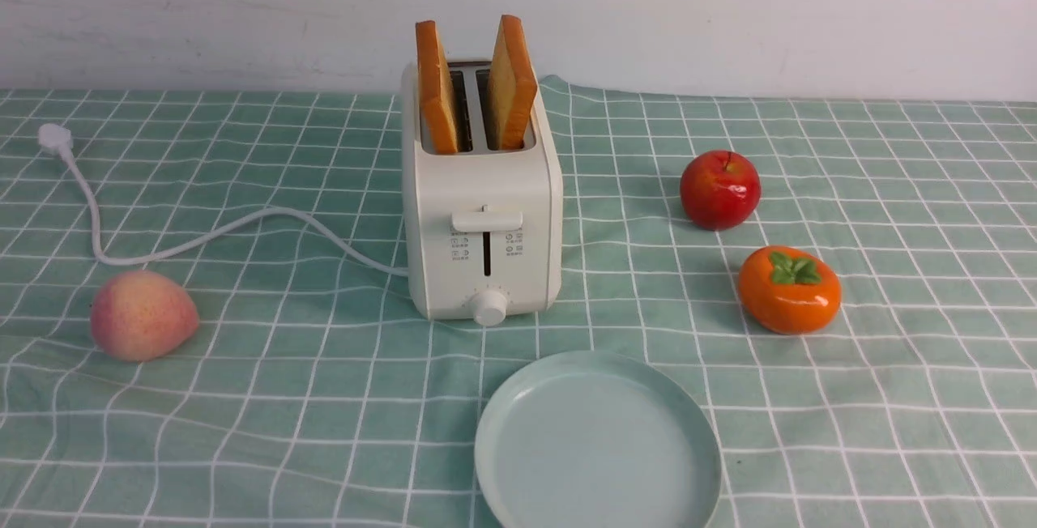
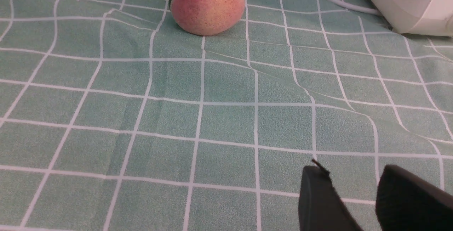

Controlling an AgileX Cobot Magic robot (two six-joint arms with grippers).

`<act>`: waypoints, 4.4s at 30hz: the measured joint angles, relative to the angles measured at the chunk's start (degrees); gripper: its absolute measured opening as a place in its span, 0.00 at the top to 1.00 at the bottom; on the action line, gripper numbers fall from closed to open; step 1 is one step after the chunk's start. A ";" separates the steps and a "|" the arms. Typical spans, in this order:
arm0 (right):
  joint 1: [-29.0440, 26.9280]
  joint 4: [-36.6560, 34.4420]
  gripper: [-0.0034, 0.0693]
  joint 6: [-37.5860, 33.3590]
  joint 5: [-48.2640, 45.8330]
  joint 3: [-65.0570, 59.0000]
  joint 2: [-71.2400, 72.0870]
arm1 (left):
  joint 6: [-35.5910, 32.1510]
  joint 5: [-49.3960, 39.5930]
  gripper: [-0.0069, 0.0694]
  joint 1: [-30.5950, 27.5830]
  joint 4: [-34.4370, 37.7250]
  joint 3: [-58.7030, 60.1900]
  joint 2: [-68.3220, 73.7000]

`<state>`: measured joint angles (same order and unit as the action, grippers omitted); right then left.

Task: Take toasted bread from bread machine on blue coffee table place on plate.
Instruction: 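Grasp the toast slice in the toaster and pull it up out of the slot with the right gripper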

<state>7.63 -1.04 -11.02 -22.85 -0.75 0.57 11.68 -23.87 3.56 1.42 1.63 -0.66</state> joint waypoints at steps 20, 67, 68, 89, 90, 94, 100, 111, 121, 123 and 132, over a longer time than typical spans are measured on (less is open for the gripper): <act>0.00 1.04 0.62 0.00 0.00 0.00 0.00 | 0.00 0.00 0.60 0.00 0.00 0.00 0.00; 0.00 -4.30 0.62 20.35 46.45 2.28 0.00 | 5.16 38.41 0.60 0.00 13.22 0.04 0.00; 0.00 -4.30 0.62 20.77 45.85 3.43 0.00 | 5.18 39.64 0.60 0.00 13.57 -0.11 0.00; 0.00 0.03 0.62 17.38 6.83 44.74 -39.60 | 2.69 -17.89 0.60 0.00 7.43 -40.78 29.20; 0.00 0.15 0.62 17.31 5.99 44.74 -40.70 | 2.59 -20.52 0.60 0.00 6.98 -40.78 29.99; 0.00 -1.04 0.62 17.18 5.37 44.74 -43.94 | 2.59 -23.35 0.60 0.00 6.93 -40.30 31.41; 0.54 -12.58 0.62 15.16 0.97 45.85 -53.57 | 3.98 -21.55 0.60 0.00 14.30 -36.81 31.18; 11.05 -21.51 0.59 -0.26 -15.01 66.89 -72.88 | 5.19 -18.05 0.60 0.00 24.08 -30.58 25.08; 18.20 -24.30 0.31 -0.99 -4.19 86.84 -92.67 | 5.25 -16.38 0.60 0.00 24.08 -30.28 23.24; 18.81 -25.65 0.23 -2.12 -1.53 90.48 -96.96 | 5.31 -16.38 0.60 0.00 24.08 -30.28 23.24; 19.02 -33.08 0.13 -3.69 16.81 96.71 -111.79 | 5.36 -16.31 0.60 0.00 24.08 -30.22 22.86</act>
<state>26.65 -34.12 -14.72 -6.05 95.96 -111.21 17.04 -40.18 3.56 25.50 -28.59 22.20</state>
